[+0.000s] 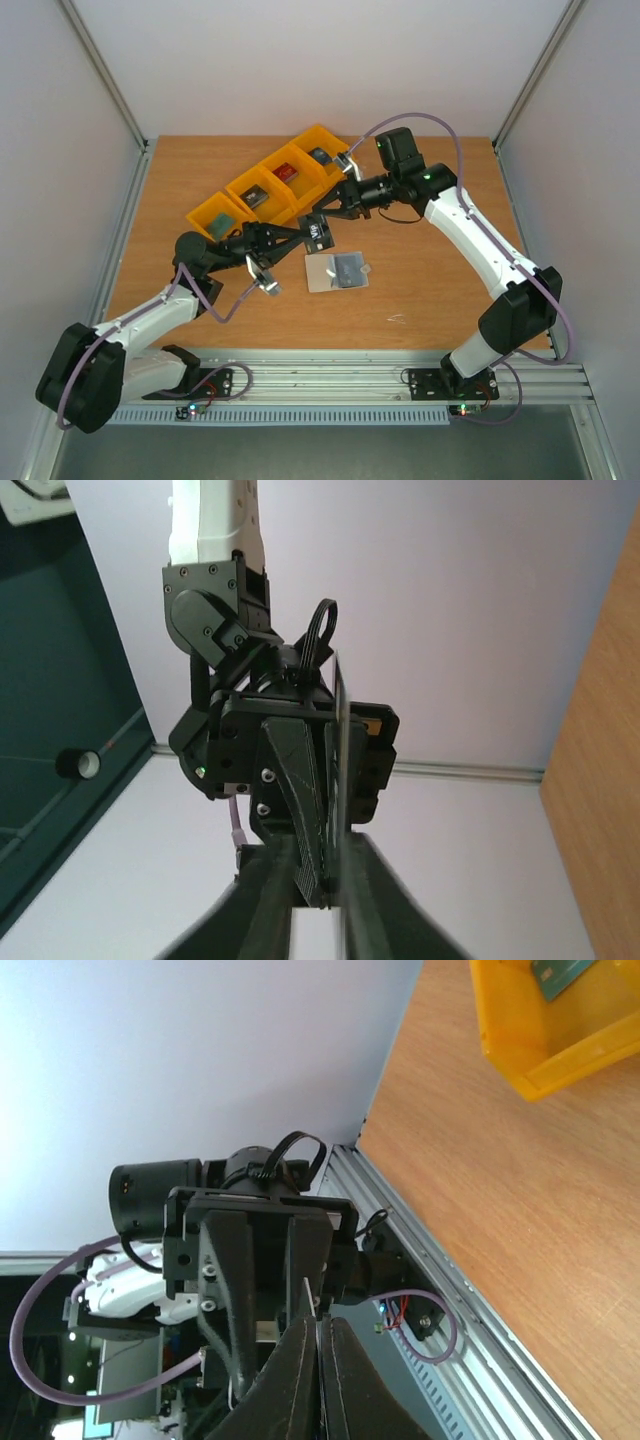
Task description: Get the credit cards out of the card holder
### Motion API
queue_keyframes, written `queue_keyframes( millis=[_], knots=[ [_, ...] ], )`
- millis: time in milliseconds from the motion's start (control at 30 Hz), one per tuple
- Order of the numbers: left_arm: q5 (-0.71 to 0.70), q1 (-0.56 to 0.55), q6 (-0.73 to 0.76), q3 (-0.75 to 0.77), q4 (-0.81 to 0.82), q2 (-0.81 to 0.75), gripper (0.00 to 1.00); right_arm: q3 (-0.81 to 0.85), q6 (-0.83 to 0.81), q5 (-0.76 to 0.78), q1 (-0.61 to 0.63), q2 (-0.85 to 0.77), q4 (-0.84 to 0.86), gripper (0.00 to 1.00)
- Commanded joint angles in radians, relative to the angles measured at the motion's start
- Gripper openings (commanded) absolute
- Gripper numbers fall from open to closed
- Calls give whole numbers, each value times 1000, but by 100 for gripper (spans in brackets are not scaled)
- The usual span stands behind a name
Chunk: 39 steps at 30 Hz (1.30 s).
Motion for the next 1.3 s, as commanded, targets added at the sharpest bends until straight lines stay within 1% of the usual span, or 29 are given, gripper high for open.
queue_keyframes(
  millis=[0,67,133,167,233,267,333,400,500,567,667,733,800,867,933,967,1000,1033,1067,1100,1167,1200,1233,1267],
  knots=[
    [-74,-3,36,-1,-52,-43,33,4,89,49,-39,-28,23,1],
    [-117,-3,37,1,-129,-67,50,-24,177,76,-73,-55,95,1],
    [-151,-3,34,7,-230,-97,59,-30,230,143,-97,-78,139,1],
    [-165,-3,29,13,-280,-115,61,-23,242,213,-101,-91,130,1],
    [-189,-9,9,30,-389,-145,62,-38,305,343,-102,-120,174,1],
    [-200,-18,6,41,-458,-157,61,-63,354,392,-101,-136,228,1],
    [-243,-49,26,76,-520,-148,61,-108,454,466,-93,-157,333,1],
    [-342,-89,28,133,-522,-98,62,-107,493,528,-73,-157,376,1],
    [-500,-141,48,243,-482,21,63,-61,479,571,-42,-140,357,1],
    [-547,-148,70,297,-461,72,63,-48,474,579,-38,-140,348,1],
    [-567,-157,72,335,-438,105,61,-53,473,588,-37,-146,345,1],
    [-576,-165,72,356,-436,127,56,-56,477,584,-31,-144,355,1],
    [-581,-172,72,374,-443,148,46,-51,474,570,-28,-140,360,1],
    [-594,-174,63,390,-437,160,28,-45,464,560,-28,-141,353,1],
    [-602,-177,39,400,-416,163,7,-45,447,558,-28,-149,340,1],
    [-602,-179,28,400,-399,163,1,-47,437,553,-28,-156,340,1],
    [-602,-181,2,397,-375,159,0,-50,417,543,-29,-161,350,1],
    [-610,-182,-31,396,-353,152,0,-46,382,517,-34,-167,367,4],
    [-631,-184,-102,407,-335,143,0,-27,302,479,-46,-171,373,14],
    [-663,-183,-181,422,-337,130,0,-2,249,448,-63,-180,357,28],
    [-745,-172,-517,520,-420,91,0,40,42,396,-107,-212,317,53],
    [-745,-147,-658,556,-458,71,0,50,-35,366,-121,-232,314,63],
    [-700,-113,-931,572,-470,50,0,53,-112,328,-131,-248,321,71],
    [-624,-72,-1102,577,-463,31,0,54,-168,282,-134,-260,337,76]
  ],
)
